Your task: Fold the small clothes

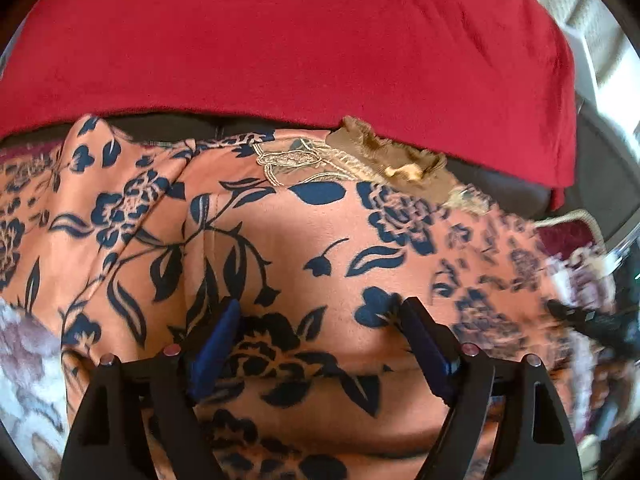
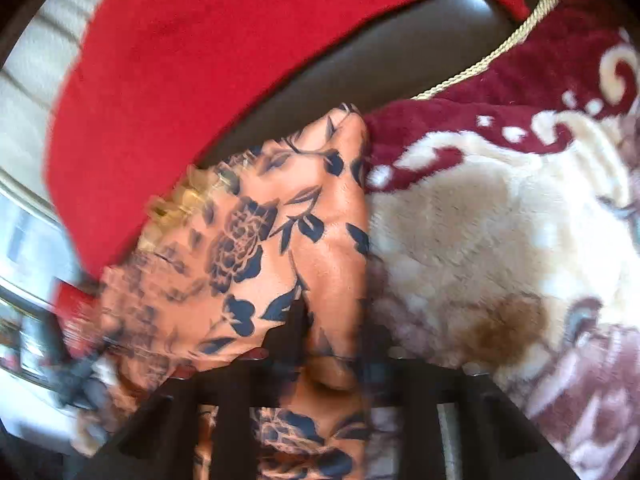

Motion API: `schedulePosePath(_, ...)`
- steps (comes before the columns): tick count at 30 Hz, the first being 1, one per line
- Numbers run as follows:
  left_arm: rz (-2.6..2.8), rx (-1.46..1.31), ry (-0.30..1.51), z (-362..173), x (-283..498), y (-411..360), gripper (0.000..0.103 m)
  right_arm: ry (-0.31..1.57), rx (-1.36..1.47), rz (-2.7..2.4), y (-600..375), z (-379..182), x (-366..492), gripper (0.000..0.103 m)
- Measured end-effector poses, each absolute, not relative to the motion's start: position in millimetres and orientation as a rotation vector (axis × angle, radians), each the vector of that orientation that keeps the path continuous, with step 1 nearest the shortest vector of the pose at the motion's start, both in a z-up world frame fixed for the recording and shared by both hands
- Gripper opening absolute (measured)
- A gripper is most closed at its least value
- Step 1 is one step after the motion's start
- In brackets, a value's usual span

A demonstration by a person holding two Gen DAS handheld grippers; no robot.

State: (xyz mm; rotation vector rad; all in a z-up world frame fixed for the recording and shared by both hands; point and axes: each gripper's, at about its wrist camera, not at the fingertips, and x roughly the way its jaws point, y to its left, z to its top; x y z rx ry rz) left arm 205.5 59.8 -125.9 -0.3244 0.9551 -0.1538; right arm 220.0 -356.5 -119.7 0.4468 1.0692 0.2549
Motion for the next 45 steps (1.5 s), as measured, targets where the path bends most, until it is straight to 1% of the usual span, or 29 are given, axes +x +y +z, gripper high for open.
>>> schedulePosePath(2, -0.186, -0.427, 0.926, -112.3, 194.4, 79.8, 0.083, 1.048, 0.385, 0.184, -353.3, -105.2, 214.3, 0.021)
schedulePosePath(4, -0.198, -0.49, 0.857, -95.9, 176.5, 110.1, 0.083, 0.998, 0.281, 0.098, -339.3, -90.1, 207.5, 0.025)
schedulePosePath(5, -0.189, -0.524, 0.818, -89.7, 166.1, 130.1, 0.083, 0.964, 0.27, 0.065, -339.7, -81.4, 200.4, 0.044)
schedulePosePath(6, -0.16, -0.586, 0.78, -86.3, 153.6, 159.7, 0.083, 0.92, 0.296, 0.05, -337.9, -73.9, 189.1, 0.083)
schedulePosePath(7, -0.137, -0.645, 0.76, -87.1, 144.1, 184.4, 0.085, 0.837, 0.35, 0.046, -335.1, -65.2, 170.4, 0.091)
schedulePosePath(10, -0.057, -0.829, 0.695, -98.6, 120.6, 266.9, 0.085, 0.649, 0.497, 0.224, -314.4, -50.9, 116.9, 0.091)
schedulePosePath(12, 0.025, -0.989, 0.636, -112.2, 106.0, 326.9, 0.085, 0.576, 0.523, 0.306, -292.7, -48.0, 91.7, 0.091)
schedulePosePath(15, 0.108, -1.175, 0.545, -128.7, 94.0, 390.8, 0.085, 0.532, 0.479, 0.4, -248.8, -52.6, 69.3, 0.091)
schedulePosePath(17, 0.164, -1.245, 0.502, -137.4, 92.0, 426.4, 0.085, 0.554, 0.429, 0.44, -218.1, -64.8, 70.1, 0.091)
schedulePosePath(21, 0.234, -1.297, 0.491, -153.3, 102.3, 459.7, 0.085, 0.62, 0.404, 0.454, -194.7, -90.6, 81.0, 0.091)
schedulePosePath(24, 0.258, -1.318, 0.51, -168.9, 111.8, 469.5, 0.085, 0.672, 0.444, 0.436, -200.3, -113.3, 82.3, 0.091)
schedulePosePath(28, 0.311, -1.321, 0.485, -171.6, 114.6, 478.3, 0.085, 0.668, 0.476, 0.456, -203.8, -119.9, 87.6, 0.09)
schedulePosePath(33, 0.391, -1.292, 0.509, -168.7, 120.2, 478.5, 0.084, 0.665, 0.472, 0.466, -204.1, -122.4, 88.8, 0.09)
schedulePosePath(34, 0.419, -1.293, 0.518, -168.4, 123.0, 478.5, 0.078, 0.664, 0.475, 0.467, -204.7, -122.6, 88.7, 0.09)
schedulePosePath(36, 0.456, -1.27, 0.575, -167.4, 133.3, 481.3, 0.041, 0.662, 0.479, 0.469, -201.3, -125.3, 90.6, 0.09)
schedulePosePath(37, 0.451, -1.25, 0.633, -168.9, 139.6, 483.9, 0.006, 0.661, 0.481, 0.47, -202.5, -124.2, 89.3, 0.09)
schedulePosePath(38, 0.439, -1.243, 0.67, -171.3, 144.4, 485.4, 0.005, 0.661, 0.481, 0.47, -202.2, -124.4, 89.6, 0.09)
schedulePosePath(40, 0.465, -1.151, 0.675, -157.0, 147.2, 479.9, 0.005, 0.66, 0.481, 0.47, -202.4, -124.1, 89.3, 0.09)
schedulePosePath(42, 0.454, -0.985, 0.653, -123.8, 152.4, 456.2, 0.004, 0.656, 0.486, 0.472, -203.2, -124.2, 88.6, 0.09)
schedulePosePath(45, 0.338, -0.724, 0.574, -55.7, 162.2, 389.8, 0.004, 0.644, 0.502, 0.48, -204.9, -125.2, 87.5, 0.09)
